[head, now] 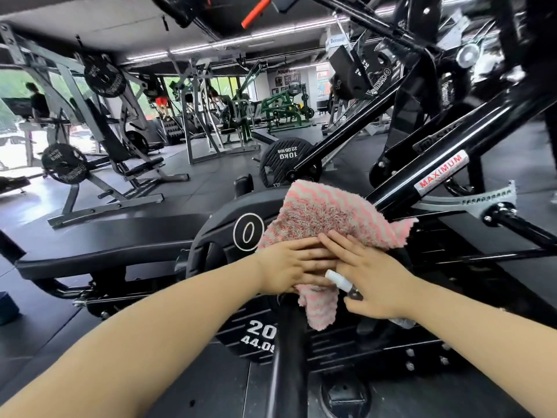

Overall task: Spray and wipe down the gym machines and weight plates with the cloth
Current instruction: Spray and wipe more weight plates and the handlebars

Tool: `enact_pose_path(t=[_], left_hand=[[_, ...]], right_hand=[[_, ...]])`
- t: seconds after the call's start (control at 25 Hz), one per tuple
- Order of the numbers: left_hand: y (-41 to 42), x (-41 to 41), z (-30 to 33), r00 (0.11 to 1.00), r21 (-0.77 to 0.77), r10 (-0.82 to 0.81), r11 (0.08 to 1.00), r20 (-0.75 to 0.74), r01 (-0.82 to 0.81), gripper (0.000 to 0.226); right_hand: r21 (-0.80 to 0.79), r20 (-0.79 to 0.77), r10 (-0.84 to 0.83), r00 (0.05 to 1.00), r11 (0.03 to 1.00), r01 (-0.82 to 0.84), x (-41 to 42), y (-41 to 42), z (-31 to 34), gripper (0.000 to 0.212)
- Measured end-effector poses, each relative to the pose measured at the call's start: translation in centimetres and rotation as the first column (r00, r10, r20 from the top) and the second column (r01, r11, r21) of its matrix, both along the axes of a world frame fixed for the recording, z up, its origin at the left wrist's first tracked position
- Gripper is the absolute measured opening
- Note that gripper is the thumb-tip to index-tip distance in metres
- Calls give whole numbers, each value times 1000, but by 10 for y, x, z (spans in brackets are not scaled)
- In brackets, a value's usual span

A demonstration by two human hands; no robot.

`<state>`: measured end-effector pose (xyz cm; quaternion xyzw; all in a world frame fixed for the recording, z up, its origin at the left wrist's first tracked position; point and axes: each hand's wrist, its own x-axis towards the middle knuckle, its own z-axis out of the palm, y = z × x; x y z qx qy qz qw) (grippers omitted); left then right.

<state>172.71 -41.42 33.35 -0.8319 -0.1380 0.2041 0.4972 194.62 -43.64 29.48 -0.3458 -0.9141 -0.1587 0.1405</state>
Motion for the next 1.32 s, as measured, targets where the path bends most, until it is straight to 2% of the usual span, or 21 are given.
enact_pose_path(t=[0.12, 0.2, 0.36, 0.52, 0.6, 0.68, 0.76, 0.84, 0.92, 0.96, 1.04, 1.12, 1.2, 1.24, 1.32], left_hand=[[-1, -13, -19, 999, -33, -46, 998, 13, 46, 54], [1, -19, -19, 999, -51, -43, 998, 14, 43, 56], [5, -32, -10, 995, -55, -20, 998, 102, 26, 71], [4, -52, 19, 944, 42, 18, 999, 328, -34, 59], [5, -55, 35, 903, 117, 3, 991, 429, -59, 61], [0, -51, 40, 883, 165, 34, 978, 468, -126, 64], [-1, -46, 34, 857, 178, 103, 959, 505, -220, 71], [-3, -33, 31, 743, 102, 166, 948, 649, -301, 76], [-4, -17, 46, 526, -59, 263, 926, 809, -373, 79], [-3, -14, 56, 442, -152, 350, 894, 826, -422, 80], [1, -24, 69, 380, -266, 432, 870, 818, -416, 68], [-1, -50, 71, 276, -411, 495, 858, 824, -309, 52], [-7, -77, 57, 144, -479, 501, 863, 853, -164, 42], [-10, -88, 47, 84, -501, 510, 858, 856, -108, 43], [-17, -106, 29, -22, -550, 550, 834, 835, -47, 60]], right_hand=[[-11, 66, 32, 997, 999, -31, -10, -4, -19, 44], [-79, 82, 9, 997, 997, -3, -9, -6, -14, 47], [-20, 74, 11, 997, 1000, -9, -5, -1, 16, 55], [22, -66, 10, 998, 1000, -8, -26, 3, 43, 55], [56, -216, 31, 976, 998, -19, -45, 7, 61, 65], [-83, -403, -23, 915, 997, -12, -63, 14, 83, 75], [-343, -567, -142, 811, 936, -76, -76, 22, 108, 85], [-398, -741, -212, 637, 903, -162, -80, 31, 120, 89], [-348, -848, -211, 486, 913, -211, -76, 33, 122, 60], [-343, -871, -221, 439, 913, -221, -74, 34, 120, 47], [-375, -888, -277, 368, 899, -228, -66, 37, 111, 40], [-425, -878, -341, 337, 879, -217, -62, 37, 103, 45], [-467, -843, -382, 378, 869, -165, -60, 35, 99, 46], [-476, -830, -384, 405, 866, -155, -60, 35, 98, 44], [-480, -808, -377, 452, 867, -134, -60, 35, 97, 35]])
